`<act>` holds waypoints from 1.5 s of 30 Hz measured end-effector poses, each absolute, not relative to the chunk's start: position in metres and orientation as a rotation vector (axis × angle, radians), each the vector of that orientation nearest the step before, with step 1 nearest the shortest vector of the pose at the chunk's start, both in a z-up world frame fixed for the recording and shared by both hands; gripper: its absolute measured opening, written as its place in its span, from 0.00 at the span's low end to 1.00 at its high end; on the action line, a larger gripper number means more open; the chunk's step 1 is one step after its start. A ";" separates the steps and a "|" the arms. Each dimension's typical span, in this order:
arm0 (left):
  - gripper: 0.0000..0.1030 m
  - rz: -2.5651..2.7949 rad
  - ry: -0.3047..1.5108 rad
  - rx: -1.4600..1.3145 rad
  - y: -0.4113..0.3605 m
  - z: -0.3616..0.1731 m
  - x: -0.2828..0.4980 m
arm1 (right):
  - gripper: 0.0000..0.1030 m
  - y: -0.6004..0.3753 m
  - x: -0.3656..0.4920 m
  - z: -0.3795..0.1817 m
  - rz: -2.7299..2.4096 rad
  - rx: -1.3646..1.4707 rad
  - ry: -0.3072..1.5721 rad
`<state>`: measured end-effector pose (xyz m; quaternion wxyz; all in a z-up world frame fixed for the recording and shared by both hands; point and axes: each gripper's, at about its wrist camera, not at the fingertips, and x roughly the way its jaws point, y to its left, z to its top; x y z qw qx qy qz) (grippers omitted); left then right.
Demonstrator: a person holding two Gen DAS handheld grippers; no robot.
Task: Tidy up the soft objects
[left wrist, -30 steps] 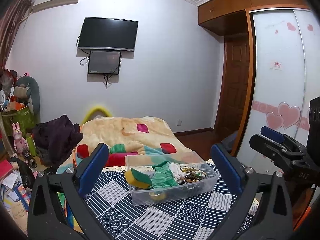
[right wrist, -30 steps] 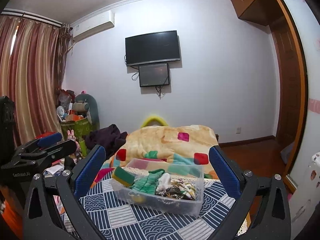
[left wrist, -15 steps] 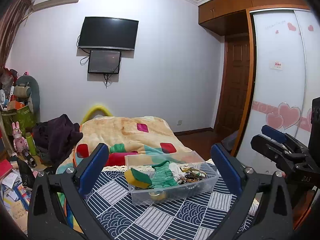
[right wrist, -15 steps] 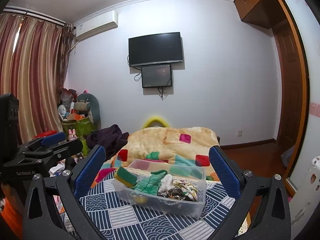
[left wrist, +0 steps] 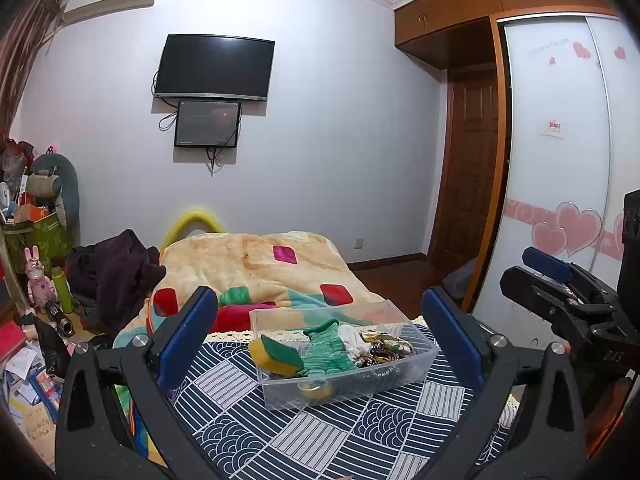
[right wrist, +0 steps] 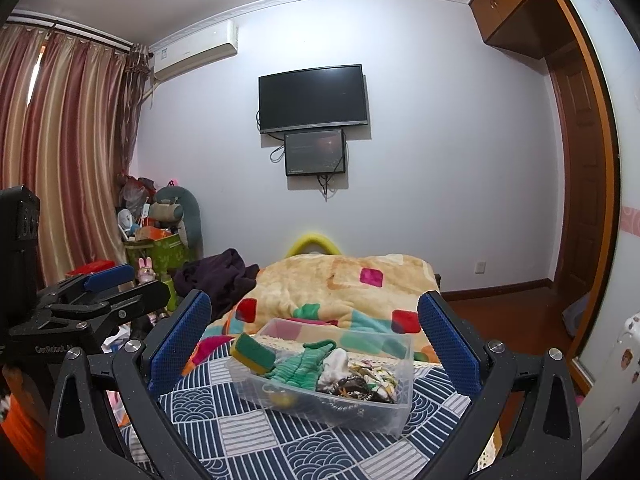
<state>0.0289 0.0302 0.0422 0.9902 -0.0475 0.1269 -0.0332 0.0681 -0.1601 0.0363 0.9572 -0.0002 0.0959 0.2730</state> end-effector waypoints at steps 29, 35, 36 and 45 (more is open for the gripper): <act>1.00 -0.097 0.263 -0.092 0.030 0.045 0.031 | 1.00 -0.162 0.066 0.039 0.536 0.001 0.191; 1.00 -0.101 0.266 -0.094 0.029 0.044 0.032 | 1.00 -0.163 0.066 0.040 0.536 0.006 0.187; 1.00 -0.099 0.267 -0.093 0.030 0.044 0.033 | 1.00 -0.163 0.066 0.040 0.536 0.006 0.187; 1.00 -0.096 0.257 -0.071 0.025 0.041 0.031 | 1.00 -0.163 0.066 0.041 0.534 0.008 0.186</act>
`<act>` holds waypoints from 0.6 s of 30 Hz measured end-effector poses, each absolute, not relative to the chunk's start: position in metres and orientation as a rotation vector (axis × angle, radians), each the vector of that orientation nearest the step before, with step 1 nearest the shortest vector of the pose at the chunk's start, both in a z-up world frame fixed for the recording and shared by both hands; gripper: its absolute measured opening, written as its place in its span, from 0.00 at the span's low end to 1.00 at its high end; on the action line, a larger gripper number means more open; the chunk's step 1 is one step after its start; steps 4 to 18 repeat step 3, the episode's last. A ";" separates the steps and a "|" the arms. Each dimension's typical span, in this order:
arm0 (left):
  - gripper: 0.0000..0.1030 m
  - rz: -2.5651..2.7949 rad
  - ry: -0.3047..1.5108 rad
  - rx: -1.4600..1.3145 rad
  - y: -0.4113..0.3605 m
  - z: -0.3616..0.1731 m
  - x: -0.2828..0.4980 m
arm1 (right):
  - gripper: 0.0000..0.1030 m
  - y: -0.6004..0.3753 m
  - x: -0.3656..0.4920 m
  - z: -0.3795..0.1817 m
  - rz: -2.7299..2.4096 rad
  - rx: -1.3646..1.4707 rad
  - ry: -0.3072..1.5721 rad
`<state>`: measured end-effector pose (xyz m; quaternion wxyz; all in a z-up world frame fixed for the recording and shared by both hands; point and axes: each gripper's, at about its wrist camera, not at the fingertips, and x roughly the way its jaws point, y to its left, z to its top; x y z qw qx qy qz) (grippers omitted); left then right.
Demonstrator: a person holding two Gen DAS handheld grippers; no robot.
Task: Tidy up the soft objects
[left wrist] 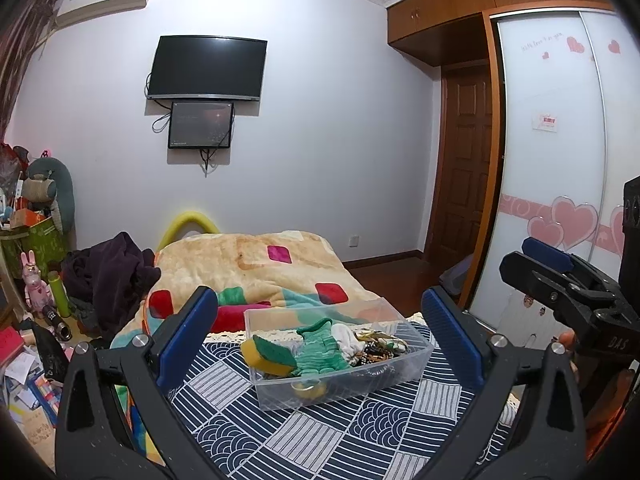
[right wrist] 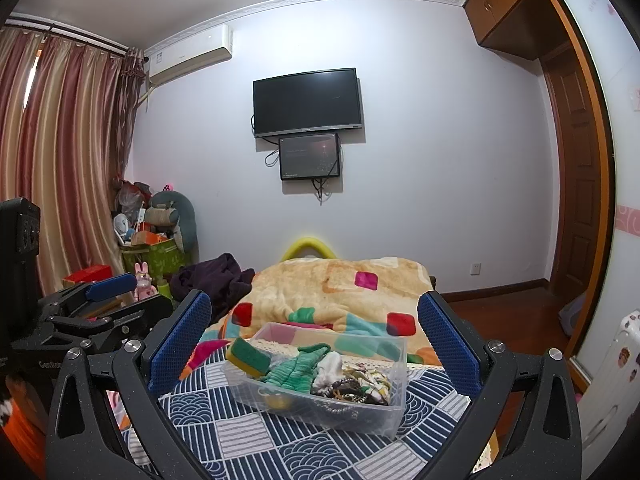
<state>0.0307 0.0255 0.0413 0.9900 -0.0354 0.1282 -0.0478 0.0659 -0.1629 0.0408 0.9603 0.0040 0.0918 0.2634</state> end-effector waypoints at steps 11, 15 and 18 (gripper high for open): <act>1.00 -0.095 0.254 -0.066 0.024 0.041 0.030 | 1.00 -0.163 0.066 0.041 0.536 0.011 0.187; 1.00 -0.095 0.254 -0.066 0.024 0.041 0.030 | 1.00 -0.163 0.066 0.041 0.536 0.011 0.187; 1.00 -0.095 0.254 -0.066 0.024 0.041 0.030 | 1.00 -0.163 0.066 0.041 0.536 0.011 0.187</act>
